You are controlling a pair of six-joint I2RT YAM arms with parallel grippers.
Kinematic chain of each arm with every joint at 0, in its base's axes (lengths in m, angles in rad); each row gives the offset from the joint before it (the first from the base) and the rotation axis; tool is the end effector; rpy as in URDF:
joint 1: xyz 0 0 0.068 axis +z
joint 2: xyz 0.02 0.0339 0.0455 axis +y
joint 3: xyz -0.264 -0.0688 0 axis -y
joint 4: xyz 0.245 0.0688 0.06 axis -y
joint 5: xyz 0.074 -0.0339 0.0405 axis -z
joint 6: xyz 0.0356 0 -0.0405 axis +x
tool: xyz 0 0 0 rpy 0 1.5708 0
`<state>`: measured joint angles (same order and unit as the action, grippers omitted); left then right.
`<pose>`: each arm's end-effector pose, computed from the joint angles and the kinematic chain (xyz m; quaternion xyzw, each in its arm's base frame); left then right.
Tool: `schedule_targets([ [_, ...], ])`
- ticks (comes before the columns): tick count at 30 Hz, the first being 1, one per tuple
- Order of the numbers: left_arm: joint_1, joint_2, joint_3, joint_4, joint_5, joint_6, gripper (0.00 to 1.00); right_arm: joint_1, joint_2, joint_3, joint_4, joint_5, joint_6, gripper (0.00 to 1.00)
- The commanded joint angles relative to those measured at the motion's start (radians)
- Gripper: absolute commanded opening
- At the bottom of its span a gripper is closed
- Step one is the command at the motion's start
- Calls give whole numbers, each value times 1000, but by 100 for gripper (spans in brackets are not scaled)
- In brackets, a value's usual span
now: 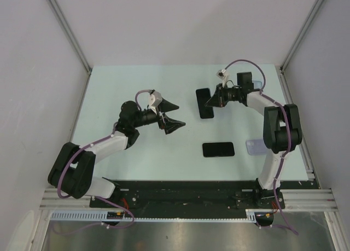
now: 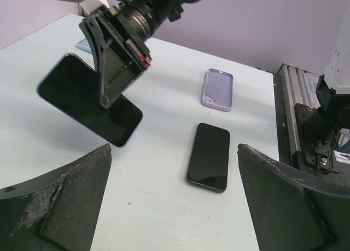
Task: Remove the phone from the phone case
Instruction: Place the phone case at the center of the board.
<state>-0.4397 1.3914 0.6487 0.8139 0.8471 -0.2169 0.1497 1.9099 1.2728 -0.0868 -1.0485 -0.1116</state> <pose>0.2522 -0.1481 0.2587 0.3680 0.5840 -0.4802 0.5412 0.4000 0.0915 0.2042 -0.3068 0.7557 0.4630 0.3470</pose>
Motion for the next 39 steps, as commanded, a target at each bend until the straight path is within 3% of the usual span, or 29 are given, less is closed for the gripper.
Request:
schedule_targets([
  [1, 6, -8, -11, 33, -5, 21, 100, -59, 83, 189, -259, 42, -66, 0],
  [8, 6, 4, -14, 33, -8, 24, 100, -136, 288, 535, -574, 143, -131, 0],
  [13, 6, 9, -12, 33, -8, 27, 100, -176, 356, 660, -711, 203, -154, 0],
  [24, 4, 17, -11, 33, -13, 27, 100, -251, 469, 862, -803, 262, -94, 0],
  [39, 4, 38, -11, 34, -14, 39, 100, -262, 630, 1082, -841, 337, -65, 0],
])
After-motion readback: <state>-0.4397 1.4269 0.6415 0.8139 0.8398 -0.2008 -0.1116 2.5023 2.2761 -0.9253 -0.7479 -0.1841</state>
